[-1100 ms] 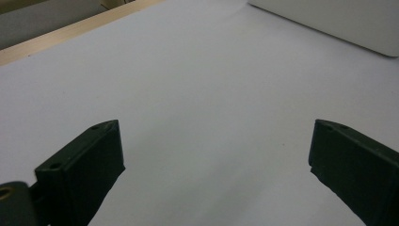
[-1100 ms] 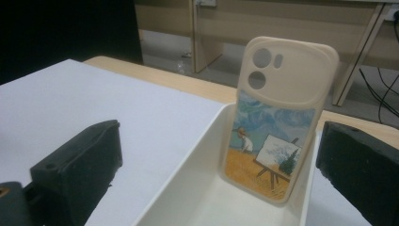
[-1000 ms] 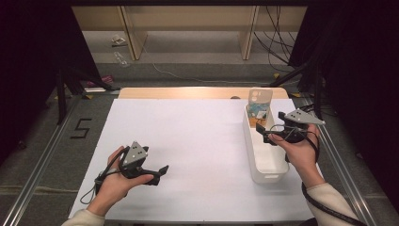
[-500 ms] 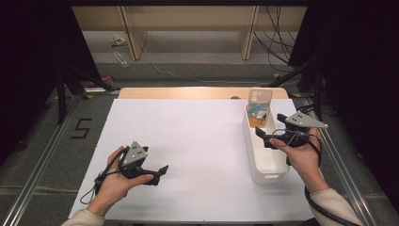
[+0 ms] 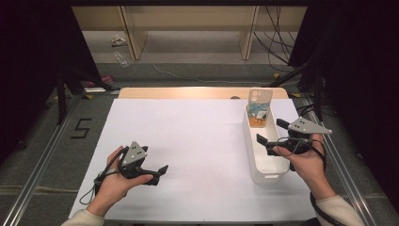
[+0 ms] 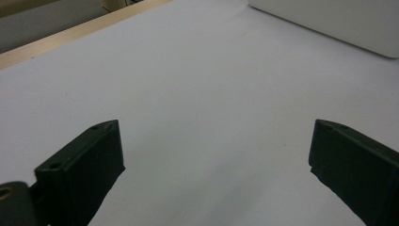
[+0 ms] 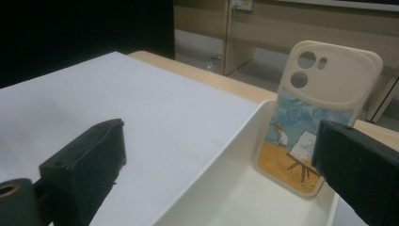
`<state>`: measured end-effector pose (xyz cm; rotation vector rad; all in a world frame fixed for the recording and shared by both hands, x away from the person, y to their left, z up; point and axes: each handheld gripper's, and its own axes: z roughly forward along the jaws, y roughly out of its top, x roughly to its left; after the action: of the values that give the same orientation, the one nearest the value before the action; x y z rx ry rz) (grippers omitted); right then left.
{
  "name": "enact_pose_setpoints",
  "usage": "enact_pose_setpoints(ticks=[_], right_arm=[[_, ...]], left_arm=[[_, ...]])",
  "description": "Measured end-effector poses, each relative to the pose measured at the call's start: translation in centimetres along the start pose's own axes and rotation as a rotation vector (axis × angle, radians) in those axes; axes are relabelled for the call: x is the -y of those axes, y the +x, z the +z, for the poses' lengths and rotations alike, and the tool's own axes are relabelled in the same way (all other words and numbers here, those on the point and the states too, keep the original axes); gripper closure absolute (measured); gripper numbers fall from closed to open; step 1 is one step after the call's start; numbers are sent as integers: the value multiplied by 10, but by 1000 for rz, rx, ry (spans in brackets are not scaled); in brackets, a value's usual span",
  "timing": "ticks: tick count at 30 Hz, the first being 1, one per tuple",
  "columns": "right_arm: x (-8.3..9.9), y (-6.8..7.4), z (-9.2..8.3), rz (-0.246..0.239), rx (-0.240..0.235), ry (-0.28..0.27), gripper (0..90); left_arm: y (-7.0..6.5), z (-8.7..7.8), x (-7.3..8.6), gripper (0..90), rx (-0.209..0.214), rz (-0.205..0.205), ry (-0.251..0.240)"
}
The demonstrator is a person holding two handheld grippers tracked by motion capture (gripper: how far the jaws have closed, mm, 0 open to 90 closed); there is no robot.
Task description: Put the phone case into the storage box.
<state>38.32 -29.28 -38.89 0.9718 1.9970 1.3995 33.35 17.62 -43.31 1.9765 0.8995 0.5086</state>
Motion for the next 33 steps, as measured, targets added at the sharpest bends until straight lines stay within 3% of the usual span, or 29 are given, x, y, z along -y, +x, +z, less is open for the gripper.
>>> enact_pose_setpoints(ticks=[33], right_arm=[[27,3,-32,24,-4,-34,64]], left_arm=[[2,-9,6,28,-17,-3,-19]])
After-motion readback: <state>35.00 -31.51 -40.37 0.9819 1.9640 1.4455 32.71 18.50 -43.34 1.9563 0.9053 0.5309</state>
